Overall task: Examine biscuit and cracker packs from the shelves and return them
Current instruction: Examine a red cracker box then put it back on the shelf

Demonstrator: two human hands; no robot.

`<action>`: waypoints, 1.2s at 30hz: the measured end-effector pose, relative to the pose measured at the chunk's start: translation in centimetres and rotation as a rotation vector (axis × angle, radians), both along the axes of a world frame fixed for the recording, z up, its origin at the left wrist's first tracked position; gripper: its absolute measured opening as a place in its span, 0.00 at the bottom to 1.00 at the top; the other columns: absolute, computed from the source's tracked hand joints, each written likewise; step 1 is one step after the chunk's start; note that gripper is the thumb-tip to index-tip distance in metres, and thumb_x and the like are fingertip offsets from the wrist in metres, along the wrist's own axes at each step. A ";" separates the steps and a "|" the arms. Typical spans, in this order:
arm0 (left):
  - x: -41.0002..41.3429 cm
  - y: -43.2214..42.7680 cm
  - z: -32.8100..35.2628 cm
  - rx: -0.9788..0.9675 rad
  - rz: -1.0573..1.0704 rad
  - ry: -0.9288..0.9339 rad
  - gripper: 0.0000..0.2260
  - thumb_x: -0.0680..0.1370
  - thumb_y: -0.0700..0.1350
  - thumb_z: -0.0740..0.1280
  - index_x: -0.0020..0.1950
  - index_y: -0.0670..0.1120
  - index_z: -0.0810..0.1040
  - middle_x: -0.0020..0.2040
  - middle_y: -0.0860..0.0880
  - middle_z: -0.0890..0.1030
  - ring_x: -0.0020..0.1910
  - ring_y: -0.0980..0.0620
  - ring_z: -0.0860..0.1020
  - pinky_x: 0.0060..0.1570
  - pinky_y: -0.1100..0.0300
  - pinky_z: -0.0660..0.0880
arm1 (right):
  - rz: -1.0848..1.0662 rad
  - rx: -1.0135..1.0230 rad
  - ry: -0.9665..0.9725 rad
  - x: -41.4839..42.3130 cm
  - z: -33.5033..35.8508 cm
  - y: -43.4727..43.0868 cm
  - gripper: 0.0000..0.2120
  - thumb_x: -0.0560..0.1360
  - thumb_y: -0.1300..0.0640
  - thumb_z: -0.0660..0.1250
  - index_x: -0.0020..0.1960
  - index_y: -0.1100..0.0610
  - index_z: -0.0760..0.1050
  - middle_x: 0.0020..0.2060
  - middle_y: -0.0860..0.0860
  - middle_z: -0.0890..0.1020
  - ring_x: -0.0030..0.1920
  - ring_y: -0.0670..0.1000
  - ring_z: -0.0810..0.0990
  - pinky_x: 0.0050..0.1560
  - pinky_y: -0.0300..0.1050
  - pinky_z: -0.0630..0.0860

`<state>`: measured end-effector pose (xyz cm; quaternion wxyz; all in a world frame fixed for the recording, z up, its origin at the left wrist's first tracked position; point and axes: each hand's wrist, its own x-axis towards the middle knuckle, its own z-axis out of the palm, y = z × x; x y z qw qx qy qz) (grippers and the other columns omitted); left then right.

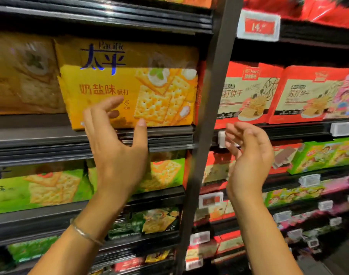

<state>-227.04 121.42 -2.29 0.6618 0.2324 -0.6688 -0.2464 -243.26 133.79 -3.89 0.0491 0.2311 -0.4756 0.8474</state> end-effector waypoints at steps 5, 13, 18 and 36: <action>-7.4 6.4 0.3 -0.014 -0.122 -0.021 0.13 0.78 0.49 0.69 0.61 0.59 0.74 0.58 0.55 0.81 0.56 0.52 0.81 0.52 0.52 0.78 | -0.117 0.052 0.049 -9.9 1.9 3.9 0.09 0.82 0.59 0.61 0.57 0.58 0.79 0.56 0.53 0.83 0.60 0.54 0.81 0.66 0.57 0.77; -17.1 11.8 1.2 -0.128 -0.026 -0.123 0.21 0.80 0.43 0.69 0.72 0.40 0.73 0.72 0.43 0.73 0.73 0.45 0.72 0.72 0.43 0.71 | 0.221 0.216 0.222 -19.3 4.0 6.6 0.15 0.82 0.55 0.64 0.66 0.58 0.78 0.62 0.50 0.82 0.64 0.48 0.80 0.71 0.52 0.74; -21.0 14.5 2.4 0.037 0.116 -0.163 0.32 0.83 0.50 0.68 0.81 0.40 0.60 0.82 0.37 0.56 0.82 0.51 0.53 0.74 0.75 0.47 | 0.372 0.383 0.308 -19.7 3.2 6.4 0.20 0.85 0.53 0.63 0.76 0.53 0.71 0.70 0.42 0.76 0.65 0.30 0.73 0.64 0.26 0.69; -22.1 14.1 2.5 0.251 0.077 -0.218 0.36 0.83 0.57 0.66 0.85 0.46 0.55 0.84 0.43 0.56 0.84 0.52 0.50 0.82 0.50 0.53 | 0.413 0.462 0.235 -21.1 4.5 5.5 0.27 0.82 0.50 0.67 0.79 0.55 0.67 0.71 0.47 0.75 0.64 0.39 0.75 0.63 0.35 0.69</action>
